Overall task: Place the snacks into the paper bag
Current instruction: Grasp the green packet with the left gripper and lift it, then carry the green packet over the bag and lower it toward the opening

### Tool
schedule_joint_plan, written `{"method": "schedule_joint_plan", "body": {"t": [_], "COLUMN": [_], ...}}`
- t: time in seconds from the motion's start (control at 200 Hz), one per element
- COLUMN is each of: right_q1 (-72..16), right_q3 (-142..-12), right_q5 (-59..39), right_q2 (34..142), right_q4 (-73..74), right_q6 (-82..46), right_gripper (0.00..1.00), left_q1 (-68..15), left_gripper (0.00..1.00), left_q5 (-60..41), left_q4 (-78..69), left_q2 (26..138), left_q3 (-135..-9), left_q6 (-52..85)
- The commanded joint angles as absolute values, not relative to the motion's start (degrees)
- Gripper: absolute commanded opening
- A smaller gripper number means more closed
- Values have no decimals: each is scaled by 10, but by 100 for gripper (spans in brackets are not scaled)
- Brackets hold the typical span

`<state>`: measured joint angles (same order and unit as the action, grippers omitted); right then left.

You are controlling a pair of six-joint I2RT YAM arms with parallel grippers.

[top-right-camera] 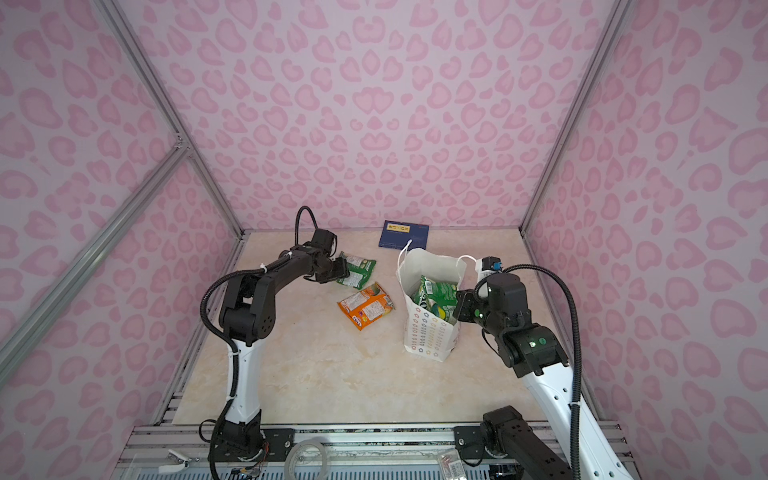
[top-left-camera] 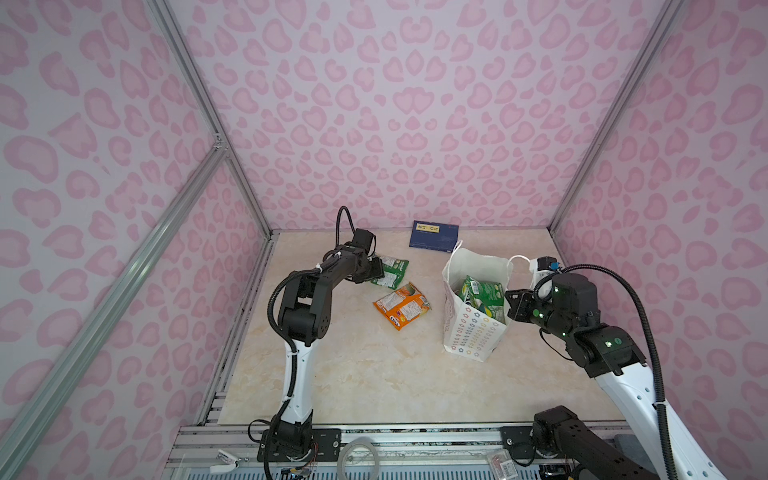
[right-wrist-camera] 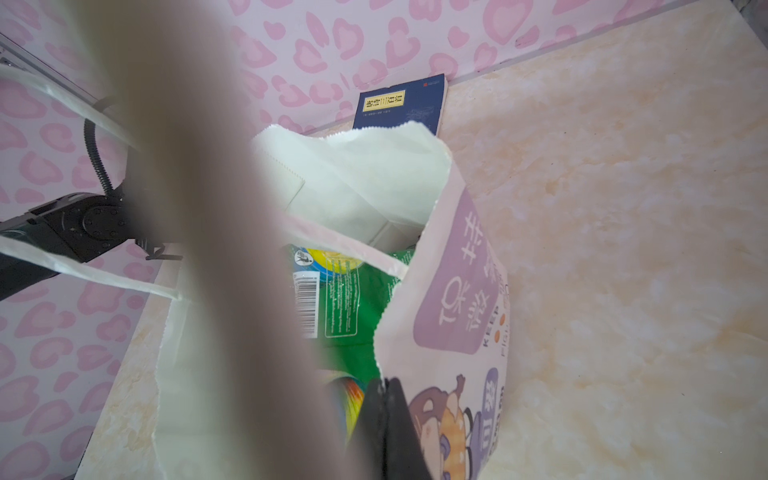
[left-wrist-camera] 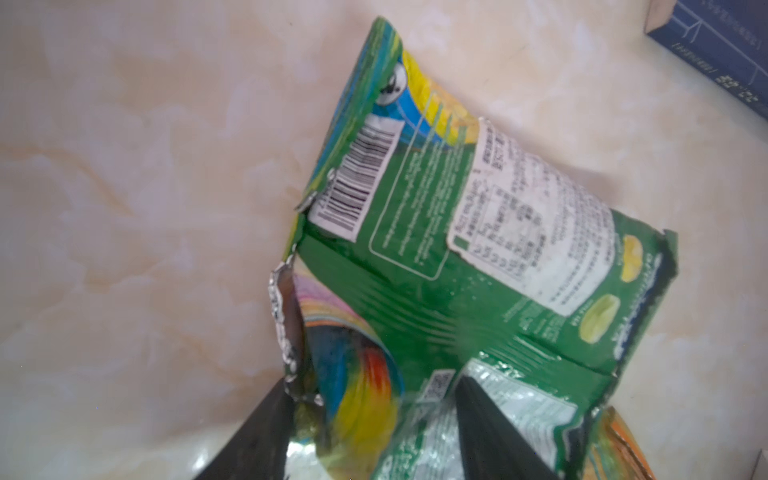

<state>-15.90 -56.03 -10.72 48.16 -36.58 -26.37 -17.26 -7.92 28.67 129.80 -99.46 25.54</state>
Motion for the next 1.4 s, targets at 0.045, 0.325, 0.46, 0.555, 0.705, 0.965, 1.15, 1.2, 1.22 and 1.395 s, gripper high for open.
{"method": "schedule_joint_plan", "body": {"t": [0.045, 0.325, 0.46, 0.555, 0.705, 0.965, 1.15, 1.2, 1.22, 1.395], "right_q1": [-159, -159, -160, -160, -160, -159, -159, -159, -159, -160], "right_q3": [-563, -564, -569, -568, -564, -561, -561, -559, -558, -558], "right_q5": [-105, -99, -97, -93, -91, -85, -84, -83, -83, -85], "right_q2": [474, 464, 467, 465, 461, 455, 459, 459, 459, 461], "right_q4": [-372, -382, -384, -382, -382, -389, -389, -388, -388, -391], "right_q6": [-265, -265, -262, -263, -263, -257, -254, -255, -255, -254], "right_gripper": [0, 0, 0, 0, 0, 0, 0, 0, 0, 0], "left_q1": [-173, -174, -174, -174, -173, -179, -186, -190, -191, -213], "left_gripper": [48, 17, 11, 10, 8, 8, 8, 8, 8, 9], "left_q5": [-106, -140, -154, -145, -140, -132, -121, -116, -114, -98], "left_q4": [334, 305, 298, 296, 296, 277, 284, 290, 294, 322], "left_q2": [1298, 1242, 1194, 1157, 1101, 985, 898, 880, 872, 807], "left_q3": [-979, -943, -926, -906, -870, -790, -737, -729, -725, -712], "left_q6": [272, 306, 319, 327, 331, 341, 338, 334, 333, 321]}}
